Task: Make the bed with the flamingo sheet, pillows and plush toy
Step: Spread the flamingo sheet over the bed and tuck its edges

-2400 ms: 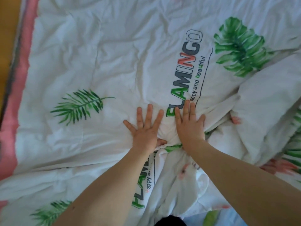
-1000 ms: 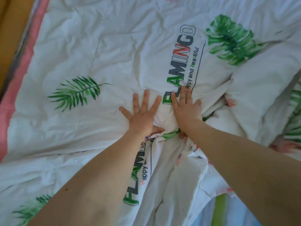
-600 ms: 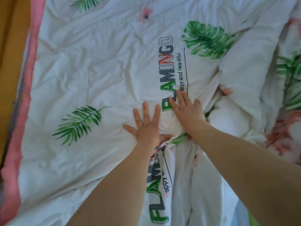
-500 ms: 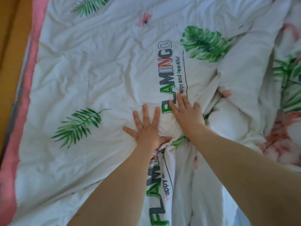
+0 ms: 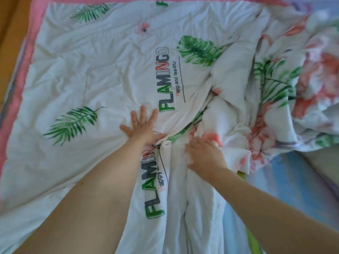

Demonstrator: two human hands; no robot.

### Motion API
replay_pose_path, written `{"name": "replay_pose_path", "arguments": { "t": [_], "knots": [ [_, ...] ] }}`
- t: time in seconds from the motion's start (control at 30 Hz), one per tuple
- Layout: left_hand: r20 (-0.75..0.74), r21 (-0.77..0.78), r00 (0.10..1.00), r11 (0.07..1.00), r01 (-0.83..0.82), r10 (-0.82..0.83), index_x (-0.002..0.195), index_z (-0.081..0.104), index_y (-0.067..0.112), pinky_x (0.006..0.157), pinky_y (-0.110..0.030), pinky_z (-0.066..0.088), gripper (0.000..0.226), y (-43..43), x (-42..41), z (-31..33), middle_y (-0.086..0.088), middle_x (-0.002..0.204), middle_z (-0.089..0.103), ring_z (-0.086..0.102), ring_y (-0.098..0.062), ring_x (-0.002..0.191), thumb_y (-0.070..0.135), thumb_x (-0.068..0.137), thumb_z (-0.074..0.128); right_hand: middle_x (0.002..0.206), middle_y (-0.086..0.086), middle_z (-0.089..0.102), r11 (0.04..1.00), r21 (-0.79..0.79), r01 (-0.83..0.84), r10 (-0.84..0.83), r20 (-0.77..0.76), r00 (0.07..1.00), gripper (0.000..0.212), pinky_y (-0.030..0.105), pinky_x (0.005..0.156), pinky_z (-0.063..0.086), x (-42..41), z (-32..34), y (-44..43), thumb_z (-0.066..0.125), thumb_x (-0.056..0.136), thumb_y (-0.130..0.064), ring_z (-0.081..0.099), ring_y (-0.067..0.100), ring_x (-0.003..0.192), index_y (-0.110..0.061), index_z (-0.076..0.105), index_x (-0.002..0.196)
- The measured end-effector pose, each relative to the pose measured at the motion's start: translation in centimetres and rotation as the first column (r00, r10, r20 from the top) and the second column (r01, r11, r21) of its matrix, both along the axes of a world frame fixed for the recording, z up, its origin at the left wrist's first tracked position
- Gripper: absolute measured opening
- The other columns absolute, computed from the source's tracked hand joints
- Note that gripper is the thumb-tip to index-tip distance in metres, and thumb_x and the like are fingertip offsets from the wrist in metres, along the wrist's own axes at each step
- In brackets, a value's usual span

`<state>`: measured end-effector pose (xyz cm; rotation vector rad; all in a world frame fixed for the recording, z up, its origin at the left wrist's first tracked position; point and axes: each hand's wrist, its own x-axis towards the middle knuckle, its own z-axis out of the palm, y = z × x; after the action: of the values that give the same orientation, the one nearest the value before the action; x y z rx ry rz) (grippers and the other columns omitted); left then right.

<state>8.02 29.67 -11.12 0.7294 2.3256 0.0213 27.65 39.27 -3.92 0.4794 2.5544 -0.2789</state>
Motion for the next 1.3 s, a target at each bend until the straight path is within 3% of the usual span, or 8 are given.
{"name": "replay_pose_path", "arguments": {
  "t": [0.1,0.27,0.37,0.57,0.67,0.9,1.23,1.3],
  "knots": [
    [0.039,0.031,0.999,0.999,0.022,-0.023,0.147,-0.002,0.046,0.106,-0.07,0.008,0.087,-1.7,2.2,1.1,0.006,0.157,-0.021,-0.014,-0.027,0.146,0.06,0.083,0.056,0.159,-0.001,0.009,0.996,-0.04,-0.084,0.087,0.072,0.994,0.068,0.037,0.117,0.01,5.2,2.2,-0.5,0.052,0.094,-0.036,0.009,0.018,0.146,-0.022,0.017,0.15],
    [0.13,0.191,0.991,0.979,-0.068,0.043,0.148,0.026,0.029,0.109,-0.059,0.024,0.074,-5.7,10.6,2.9,-0.002,0.159,0.007,0.013,-0.023,0.144,0.033,0.084,0.063,0.158,0.0,0.015,0.997,-0.071,-0.018,0.031,0.189,0.982,0.06,0.04,0.112,0.029,7.5,4.8,-0.9,0.044,0.099,-0.027,0.019,0.021,0.144,-0.023,0.014,0.151],
    [0.214,0.155,0.975,0.983,-0.101,0.067,0.145,0.034,0.028,0.111,-0.055,0.025,0.062,-8.2,14.5,6.0,-0.003,0.156,0.02,0.023,-0.025,0.142,0.028,0.088,0.059,0.159,-0.001,0.012,0.992,-0.114,0.05,-0.035,0.129,0.991,0.06,0.039,0.11,0.03,8.2,7.9,-4.5,0.042,0.1,-0.025,0.02,0.021,0.144,-0.024,0.011,0.152],
    [0.149,0.255,0.98,0.952,-0.17,0.135,0.13,0.055,0.018,0.097,-0.03,0.041,0.039,-12.4,19.8,12.4,-0.004,0.132,0.057,0.054,-0.024,0.118,0.02,0.091,0.055,0.159,-0.002,0.017,0.96,-0.231,0.16,-0.159,0.025,0.987,0.058,0.036,0.11,0.03,11.7,12.0,-9.9,0.044,0.099,-0.025,0.023,0.02,0.143,-0.029,0.019,0.151],
    [0.052,0.28,0.991,0.951,-0.13,0.12,0.125,0.06,0.018,0.095,-0.031,0.042,0.035,-14.8,23.2,15.8,-0.003,0.13,0.059,0.053,-0.025,0.119,0.02,0.09,0.053,0.153,-0.002,0.03,0.947,-0.265,0.183,-0.197,-0.024,0.98,0.054,0.037,0.108,0.035,15.5,14.4,-12.0,0.045,0.098,-0.024,0.033,0.02,0.138,-0.03,0.026,0.149],
    [0.073,0.415,0.979,0.887,-0.202,0.189,0.12,0.063,0.016,0.088,-0.029,0.046,0.032,-21.6,33.5,22.7,-0.001,0.113,0.066,0.059,-0.019,0.106,0.019,0.088,0.057,0.131,-0.003,0.058,0.944,-0.266,0.198,-0.237,-0.125,0.963,0.04,0.034,0.093,0.049,27.6,20.2,-16.6,0.045,0.096,-0.019,0.056,0.018,0.116,-0.03,0.05,0.135],
    [0.02,0.399,0.965,0.883,-0.248,0.261,0.117,0.064,0.017,0.079,-0.028,0.047,0.031,-33.6,46.5,28.9,0.002,0.118,0.065,0.063,-0.021,0.097,0.017,0.089,0.05,0.123,-0.004,0.062,0.975,-0.22,0.021,-0.063,-0.187,0.98,0.035,0.036,0.088,0.052,37.6,25.4,-25.8,0.048,0.094,-0.021,0.059,0.019,0.107,-0.031,0.06,0.125],
    [0.017,0.375,0.953,0.882,-0.286,0.302,0.116,0.064,0.018,0.085,-0.029,0.048,0.032,-36.1,47.8,29.7,0.004,0.121,0.063,0.061,-0.018,0.101,0.017,0.088,0.049,0.124,-0.005,0.061,0.973,-0.23,-0.022,-0.018,-0.17,0.985,0.037,0.037,0.091,0.051,38.0,26.0,-27.7,0.049,0.093,-0.019,0.059,0.019,0.109,-0.031,0.058,0.127]
  ]
}}
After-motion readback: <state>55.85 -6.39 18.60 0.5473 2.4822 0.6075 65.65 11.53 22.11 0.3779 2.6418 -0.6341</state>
